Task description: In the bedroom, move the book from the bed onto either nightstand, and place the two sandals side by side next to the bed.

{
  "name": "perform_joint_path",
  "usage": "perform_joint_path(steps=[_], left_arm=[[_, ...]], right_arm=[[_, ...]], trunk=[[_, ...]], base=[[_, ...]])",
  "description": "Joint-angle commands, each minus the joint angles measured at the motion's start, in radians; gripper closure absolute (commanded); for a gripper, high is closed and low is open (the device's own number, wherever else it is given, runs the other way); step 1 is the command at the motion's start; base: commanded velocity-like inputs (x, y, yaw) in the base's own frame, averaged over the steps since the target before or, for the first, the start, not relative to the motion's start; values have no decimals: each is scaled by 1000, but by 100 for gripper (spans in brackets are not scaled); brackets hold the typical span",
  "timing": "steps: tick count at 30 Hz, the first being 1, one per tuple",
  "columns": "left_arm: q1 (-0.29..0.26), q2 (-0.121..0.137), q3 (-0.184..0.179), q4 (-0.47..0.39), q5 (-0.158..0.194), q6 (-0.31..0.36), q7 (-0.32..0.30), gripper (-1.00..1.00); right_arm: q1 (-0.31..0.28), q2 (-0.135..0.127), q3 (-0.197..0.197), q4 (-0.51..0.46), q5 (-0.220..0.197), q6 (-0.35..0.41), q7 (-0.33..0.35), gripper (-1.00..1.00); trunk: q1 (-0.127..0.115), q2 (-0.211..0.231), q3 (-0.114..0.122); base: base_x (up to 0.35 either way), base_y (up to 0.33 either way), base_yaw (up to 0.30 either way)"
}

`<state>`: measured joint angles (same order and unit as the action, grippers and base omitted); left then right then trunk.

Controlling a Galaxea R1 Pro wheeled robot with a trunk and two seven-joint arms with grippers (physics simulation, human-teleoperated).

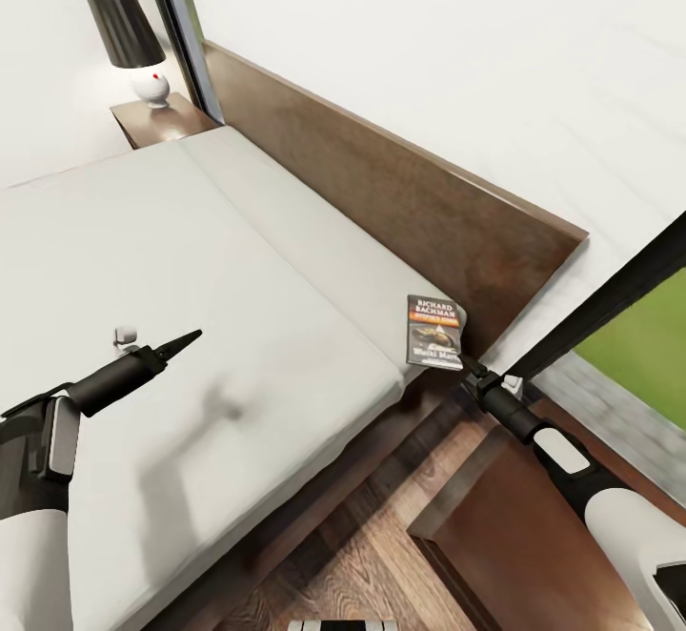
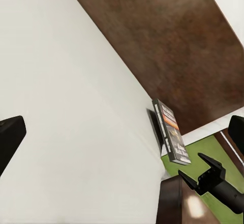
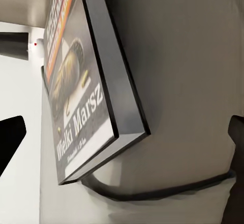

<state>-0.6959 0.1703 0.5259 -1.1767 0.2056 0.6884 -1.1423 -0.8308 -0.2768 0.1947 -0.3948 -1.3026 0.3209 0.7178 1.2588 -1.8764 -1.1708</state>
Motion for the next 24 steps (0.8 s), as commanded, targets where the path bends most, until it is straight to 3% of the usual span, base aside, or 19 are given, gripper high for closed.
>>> perform_joint_path(steps=[1, 12, 24], left_arm=[[-1, 0, 1, 0, 3, 8, -2, -100], [-1, 0, 1, 1, 3, 8, -1, -100], [-1, 0, 2, 1, 3, 8, -2, -100]], right_arm=[[-1, -1, 5, 1, -11, 6, 2, -100], [-1, -1, 5, 1, -11, 6, 2, -100], [-1, -1, 5, 1, -11, 6, 2, -100]], trunk=[[0, 0, -1], [0, 0, -1], [0, 0, -1]], base=[[0, 0, 0], [0, 0, 6], [0, 0, 131]])
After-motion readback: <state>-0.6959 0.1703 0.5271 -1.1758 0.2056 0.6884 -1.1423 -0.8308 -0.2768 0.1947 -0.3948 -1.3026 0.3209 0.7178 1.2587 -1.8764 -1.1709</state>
